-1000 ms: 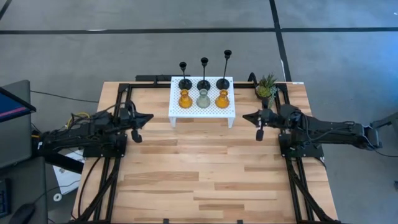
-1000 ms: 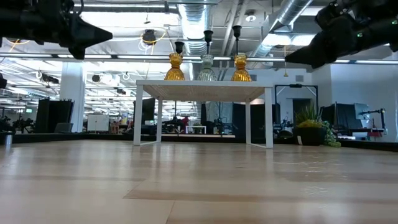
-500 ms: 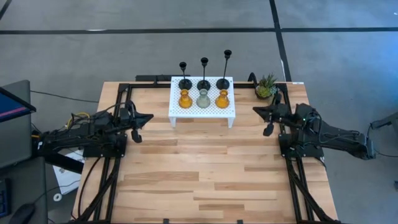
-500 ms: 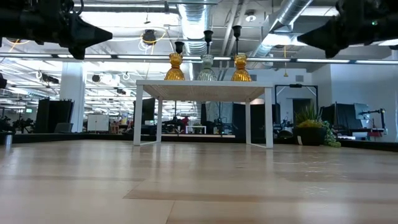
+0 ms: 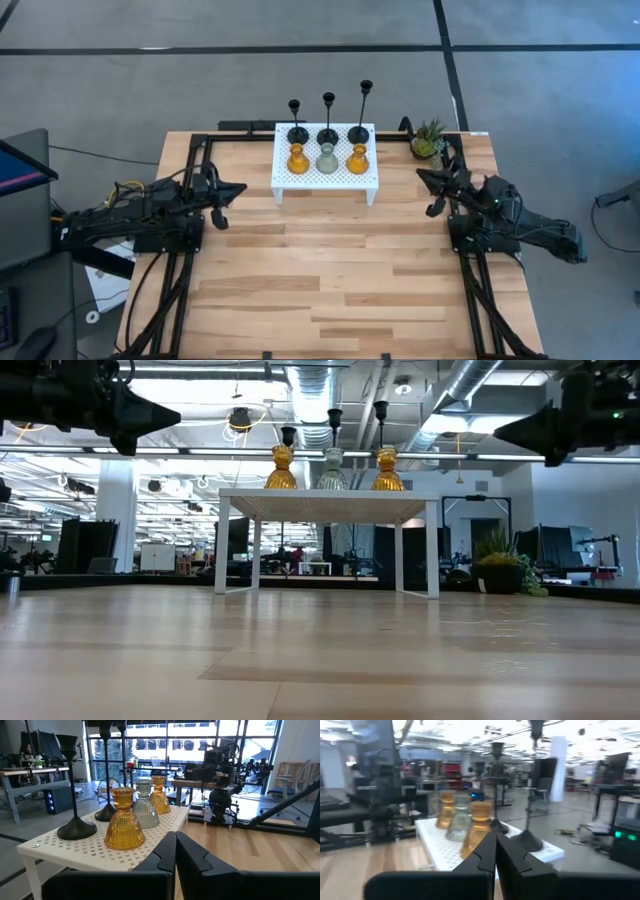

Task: Pick & Place candle stick holders
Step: Return to Home Position

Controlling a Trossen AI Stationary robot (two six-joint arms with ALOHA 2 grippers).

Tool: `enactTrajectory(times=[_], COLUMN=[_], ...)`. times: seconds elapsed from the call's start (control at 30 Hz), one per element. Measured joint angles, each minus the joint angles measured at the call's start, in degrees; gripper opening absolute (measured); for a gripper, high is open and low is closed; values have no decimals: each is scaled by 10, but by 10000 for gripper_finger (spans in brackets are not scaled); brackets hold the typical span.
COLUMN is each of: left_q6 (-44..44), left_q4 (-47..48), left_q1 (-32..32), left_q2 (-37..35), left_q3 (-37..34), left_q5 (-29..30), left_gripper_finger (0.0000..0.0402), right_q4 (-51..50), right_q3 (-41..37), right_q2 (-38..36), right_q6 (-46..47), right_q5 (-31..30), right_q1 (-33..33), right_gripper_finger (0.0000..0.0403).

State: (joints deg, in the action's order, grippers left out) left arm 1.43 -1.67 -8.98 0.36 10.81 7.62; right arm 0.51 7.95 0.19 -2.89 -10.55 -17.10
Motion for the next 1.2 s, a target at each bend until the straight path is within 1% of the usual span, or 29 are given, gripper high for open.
enactTrajectory(times=[0.07, 0.3, 0.53, 0.67, 0.8, 0.97, 1.2], left_q6=[0, 0, 0, 0, 0, 0, -2], left_q4=[0, 3, 4, 8, 9, 9, 9], left_q1=[0, 0, 0, 0, 0, 0, 0], left_q2=[0, 0, 0, 0, 0, 0, 0], left_q3=[0, 0, 0, 0, 0, 0, 0], left_q5=[0, 0, 0, 0, -13, -19, -19], left_gripper_finger=[7, 7, 7, 7, 7, 7, 7], right_q4=[-14, -16, 2, -5, -16, -16, -17], right_q3=[1, -47, -67, -68, -68, -68, -68], right_q2=[1, 0, -1, 0, 2, 2, 7], right_q6=[14, 46, 44, 35, 34, 29, 28], right_q5=[-8, -15, -11, 36, 108, 107, 107], right_q1=[0, 14, 33, 49, 65, 86, 89], right_gripper_finger=[0, 0, 0, 0, 0, 0, 0])
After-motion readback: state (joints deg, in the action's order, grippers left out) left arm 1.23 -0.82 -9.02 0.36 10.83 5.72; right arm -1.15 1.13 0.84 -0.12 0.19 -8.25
